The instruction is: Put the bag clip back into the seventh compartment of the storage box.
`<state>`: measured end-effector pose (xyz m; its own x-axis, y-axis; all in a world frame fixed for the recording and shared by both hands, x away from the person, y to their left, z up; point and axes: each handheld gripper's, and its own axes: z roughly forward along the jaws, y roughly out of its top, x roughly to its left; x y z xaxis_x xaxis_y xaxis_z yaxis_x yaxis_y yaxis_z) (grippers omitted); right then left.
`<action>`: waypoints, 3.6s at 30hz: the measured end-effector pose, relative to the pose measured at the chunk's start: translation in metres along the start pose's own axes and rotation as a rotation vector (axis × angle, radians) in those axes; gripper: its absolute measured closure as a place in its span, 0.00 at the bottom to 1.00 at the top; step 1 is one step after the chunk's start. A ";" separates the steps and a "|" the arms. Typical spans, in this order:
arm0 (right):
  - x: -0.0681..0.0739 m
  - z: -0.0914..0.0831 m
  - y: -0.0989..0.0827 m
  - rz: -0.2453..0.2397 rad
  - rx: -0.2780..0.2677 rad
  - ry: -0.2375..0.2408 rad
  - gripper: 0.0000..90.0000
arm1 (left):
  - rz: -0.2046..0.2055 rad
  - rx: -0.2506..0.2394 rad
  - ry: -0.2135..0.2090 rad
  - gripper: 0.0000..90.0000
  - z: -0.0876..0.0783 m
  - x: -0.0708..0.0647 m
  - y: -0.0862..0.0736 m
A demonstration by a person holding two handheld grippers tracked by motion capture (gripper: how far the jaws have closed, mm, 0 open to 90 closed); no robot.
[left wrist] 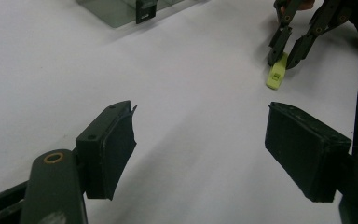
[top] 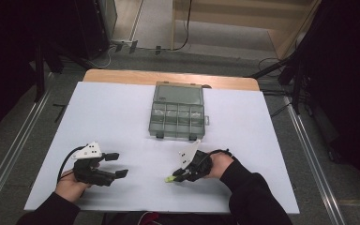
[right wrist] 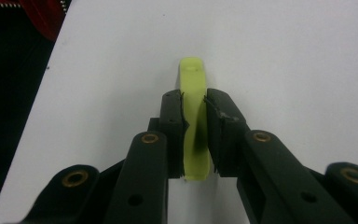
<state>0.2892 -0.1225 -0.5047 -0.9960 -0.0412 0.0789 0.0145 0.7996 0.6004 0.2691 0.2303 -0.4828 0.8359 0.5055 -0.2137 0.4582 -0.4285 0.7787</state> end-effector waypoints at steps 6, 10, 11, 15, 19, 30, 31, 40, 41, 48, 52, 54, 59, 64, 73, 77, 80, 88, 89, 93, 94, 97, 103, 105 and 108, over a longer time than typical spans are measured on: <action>-0.003 0.000 0.003 0.081 0.009 0.011 0.87 | 0.000 -0.002 -0.002 0.26 0.000 0.000 0.000; -0.004 0.000 0.005 0.125 0.018 0.023 0.87 | 0.001 -0.003 -0.004 0.26 0.000 0.000 0.000; -0.004 0.000 0.005 0.125 0.018 0.023 0.87 | 0.001 -0.003 -0.004 0.26 0.000 0.000 0.000; -0.005 -0.002 0.009 0.171 0.015 0.026 0.87 | 0.001 -0.004 -0.008 0.26 0.000 -0.001 0.000; -0.004 -0.002 0.014 0.278 0.035 0.057 0.87 | 0.001 -0.008 -0.006 0.26 -0.001 -0.001 0.000; -0.006 -0.012 0.018 0.521 0.042 -0.020 0.87 | 0.004 -0.004 -0.005 0.26 -0.001 -0.001 0.000; -0.006 -0.012 0.018 0.521 0.042 -0.020 0.87 | 0.004 -0.004 -0.005 0.26 -0.001 -0.001 0.000; -0.009 -0.021 0.017 0.633 0.023 -0.059 0.87 | 0.007 -0.003 -0.005 0.26 -0.001 -0.001 0.000; -0.010 -0.022 0.017 0.644 0.022 -0.064 0.87 | 0.008 -0.002 -0.004 0.26 -0.001 -0.001 0.000; -0.012 -0.027 0.015 0.704 0.005 -0.099 0.87 | 0.007 -0.004 -0.004 0.26 -0.001 -0.001 0.000; -0.013 -0.030 0.012 0.720 0.002 -0.134 0.87 | 0.007 -0.004 -0.006 0.26 -0.001 -0.001 0.000; -0.015 -0.032 0.010 0.739 0.003 -0.150 0.87 | 0.006 -0.005 -0.007 0.26 -0.001 -0.001 0.000; -0.019 -0.039 0.007 0.780 -0.019 -0.168 0.87 | 0.003 -0.007 -0.006 0.26 -0.001 -0.001 0.000; -0.021 -0.046 0.007 0.807 -0.029 -0.185 0.87 | 0.003 -0.007 -0.007 0.26 0.000 -0.001 0.000; -0.024 -0.062 0.010 0.838 -0.051 -0.195 0.87 | -0.002 -0.006 -0.001 0.26 0.000 0.000 0.000; -0.027 -0.067 0.013 0.848 -0.045 -0.210 0.88 | -0.001 -0.001 0.002 0.26 0.001 0.000 0.000; -0.029 -0.071 0.015 0.857 -0.050 -0.217 0.88 | -0.003 -0.001 0.003 0.26 0.001 0.000 0.000; -0.037 -0.077 0.020 0.865 -0.031 -0.253 0.88 | -0.006 0.000 -0.001 0.26 0.002 0.001 0.000; -0.038 -0.078 0.021 0.868 -0.024 -0.264 0.88 | -0.005 0.000 -0.002 0.26 0.002 0.001 0.000; -0.042 -0.079 0.024 0.869 -0.017 -0.277 0.87 | -0.004 -0.001 -0.001 0.26 0.001 0.000 0.000; -0.043 -0.080 0.026 0.874 -0.013 -0.280 0.87 | -0.004 0.000 -0.001 0.26 0.002 0.000 0.000; -0.046 -0.083 0.029 0.869 -0.017 -0.288 0.87 | -0.004 -0.001 -0.003 0.26 0.002 0.000 0.000; -0.055 -0.086 0.033 0.874 -0.015 -0.302 0.87 | -0.004 -0.004 -0.004 0.26 0.001 0.000 0.000; -0.058 -0.085 0.032 0.879 -0.014 -0.308 0.87 | -0.004 -0.006 -0.005 0.26 0.001 0.001 0.000; -0.063 -0.083 0.032 0.890 -0.008 -0.315 0.87 | -0.003 -0.003 -0.006 0.26 0.001 0.000 0.000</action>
<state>0.3599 -0.1440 -0.4245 -0.5963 0.7474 0.2931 0.7807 0.4548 0.4286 0.2698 0.2295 -0.4835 0.8366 0.5019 -0.2196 0.4595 -0.4247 0.7801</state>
